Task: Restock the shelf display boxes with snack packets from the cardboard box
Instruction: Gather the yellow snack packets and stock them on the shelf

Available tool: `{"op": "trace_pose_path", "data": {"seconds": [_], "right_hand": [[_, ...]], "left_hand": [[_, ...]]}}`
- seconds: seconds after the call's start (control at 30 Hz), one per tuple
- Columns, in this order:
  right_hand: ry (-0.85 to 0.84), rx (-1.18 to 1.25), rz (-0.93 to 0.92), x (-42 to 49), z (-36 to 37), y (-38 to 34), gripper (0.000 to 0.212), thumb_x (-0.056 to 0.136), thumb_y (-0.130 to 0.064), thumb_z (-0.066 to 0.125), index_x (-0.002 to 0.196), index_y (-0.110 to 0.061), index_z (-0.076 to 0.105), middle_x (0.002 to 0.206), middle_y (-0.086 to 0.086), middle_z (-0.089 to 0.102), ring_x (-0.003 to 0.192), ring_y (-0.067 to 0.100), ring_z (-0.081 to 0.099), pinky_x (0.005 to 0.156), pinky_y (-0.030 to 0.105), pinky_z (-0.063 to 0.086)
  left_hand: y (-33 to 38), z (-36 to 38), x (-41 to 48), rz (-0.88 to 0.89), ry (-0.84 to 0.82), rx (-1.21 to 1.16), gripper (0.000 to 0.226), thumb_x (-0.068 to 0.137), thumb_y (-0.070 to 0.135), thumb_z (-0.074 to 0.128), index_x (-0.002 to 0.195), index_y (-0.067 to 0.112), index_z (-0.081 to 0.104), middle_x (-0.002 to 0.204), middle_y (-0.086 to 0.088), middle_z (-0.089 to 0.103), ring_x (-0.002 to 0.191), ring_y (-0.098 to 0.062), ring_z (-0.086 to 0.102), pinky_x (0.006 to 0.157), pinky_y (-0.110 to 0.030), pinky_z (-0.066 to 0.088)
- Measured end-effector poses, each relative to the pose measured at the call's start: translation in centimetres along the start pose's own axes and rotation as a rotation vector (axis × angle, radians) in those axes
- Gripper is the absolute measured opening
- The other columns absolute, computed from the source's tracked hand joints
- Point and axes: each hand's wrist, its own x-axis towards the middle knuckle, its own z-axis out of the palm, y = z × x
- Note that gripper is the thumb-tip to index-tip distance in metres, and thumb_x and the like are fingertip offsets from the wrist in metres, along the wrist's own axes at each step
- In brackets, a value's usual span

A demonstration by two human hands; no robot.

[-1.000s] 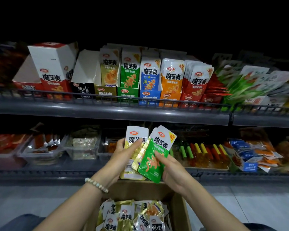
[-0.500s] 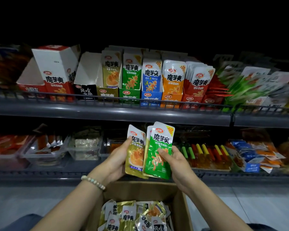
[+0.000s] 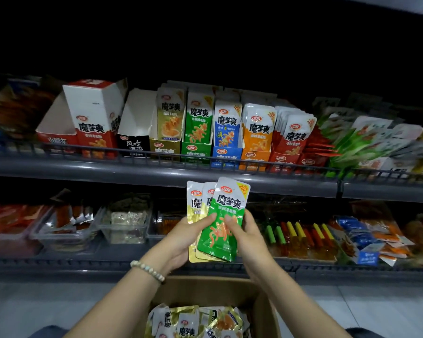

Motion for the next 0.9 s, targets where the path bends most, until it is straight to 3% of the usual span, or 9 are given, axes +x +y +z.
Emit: {"op": "trace_pose_path", "data": {"seconds": [0.07,0.17,0.3,0.47,0.6,0.7,0.8,0.9], "right_hand": [[-0.02,-0.013,-0.063,1.0,-0.5,-1.5,0.046,0.091,-0.012,0.059,0.13,-0.027,0.039,0.12,0.001,0.064,0.103,0.016,0.066,0.083,0.032,0.056],[-0.119,-0.221,-0.18,2.4,-1.5,-4.5,0.075,0.085,-0.007,0.067,0.14,-0.032,0.024,0.116,-0.002,0.064,0.099,0.009,0.067,0.077,0.023,0.056],[-0.257,-0.428,-0.175,3.6,-1.8,-8.1,0.087,0.078,-0.001,0.073,0.14,-0.04,0.025,0.116,0.005,0.064,0.092,0.014,0.07,0.066,0.026,0.057],[-0.306,-0.512,-0.21,5.1,-0.9,-11.8,0.05,0.079,0.0,0.072,0.123,-0.017,0.053,0.105,0.003,0.071,0.086,0.01,0.069,0.06,0.026,0.057],[-0.277,-0.558,-0.272,7.0,-0.3,-16.2,0.019,0.086,-0.004,0.065,0.101,-0.016,0.062,0.095,0.002,0.073,0.079,0.01,0.07,0.064,0.022,0.057],[-0.166,-0.653,-0.406,9.5,0.5,-19.0,0.008,0.086,-0.007,0.066,0.092,-0.011,0.062,0.087,0.001,0.07,0.071,0.009,0.068,0.061,0.02,0.056],[-0.047,-0.677,-0.572,12.2,1.9,-21.4,0.008,0.088,-0.006,0.064,0.094,-0.008,0.058,0.085,-0.006,0.065,0.074,0.006,0.063,0.059,0.015,0.054],[0.009,-0.736,-0.645,15.2,3.2,-22.8,0.01,0.091,-0.005,0.06,0.099,-0.006,0.054,0.08,-0.005,0.06,0.072,0.001,0.058,0.06,0.017,0.053]], "left_hand": [[1.1,-0.4,0.0,0.036,-0.025,-0.012,0.021,0.086,0.014,0.066,0.106,0.008,0.066,0.094,-0.012,0.074,0.08,-0.024,0.072,0.071,-0.035,0.06],[2.6,-1.4,0.1,0.128,-0.01,0.124,0.028,0.081,0.014,0.072,0.109,0.01,0.066,0.096,-0.005,0.075,0.088,-0.021,0.072,0.08,-0.036,0.057],[4.2,-2.6,0.0,0.201,0.044,0.293,0.061,0.057,0.044,0.086,0.109,0.019,0.066,0.098,0.004,0.075,0.099,-0.019,0.068,0.094,-0.042,0.051],[6.7,-3.5,0.4,0.306,0.081,0.146,0.017,0.082,0.016,0.071,0.098,0.013,0.069,0.098,-0.008,0.074,0.082,-0.015,0.071,0.076,-0.028,0.055],[10.5,-4.7,0.8,0.408,0.099,0.251,0.016,0.086,0.016,0.067,0.102,0.014,0.066,0.093,-0.002,0.074,0.081,-0.013,0.069,0.068,-0.018,0.053],[12.8,-5.3,1.2,0.474,0.112,0.276,0.016,0.087,0.017,0.067,0.103,0.013,0.065,0.085,0.003,0.073,0.068,-0.005,0.068,0.055,-0.011,0.049],[13.8,-5.8,1.8,0.475,0.082,0.221,0.013,0.09,0.014,0.062,0.103,0.013,0.065,0.087,-0.002,0.076,0.075,-0.01,0.072,0.059,-0.017,0.054],[14.0,-6.4,2.9,0.432,0.047,0.173,0.019,0.092,0.017,0.06,0.11,0.013,0.064,0.1,-0.008,0.074,0.089,-0.019,0.072,0.077,-0.03,0.057]]}}
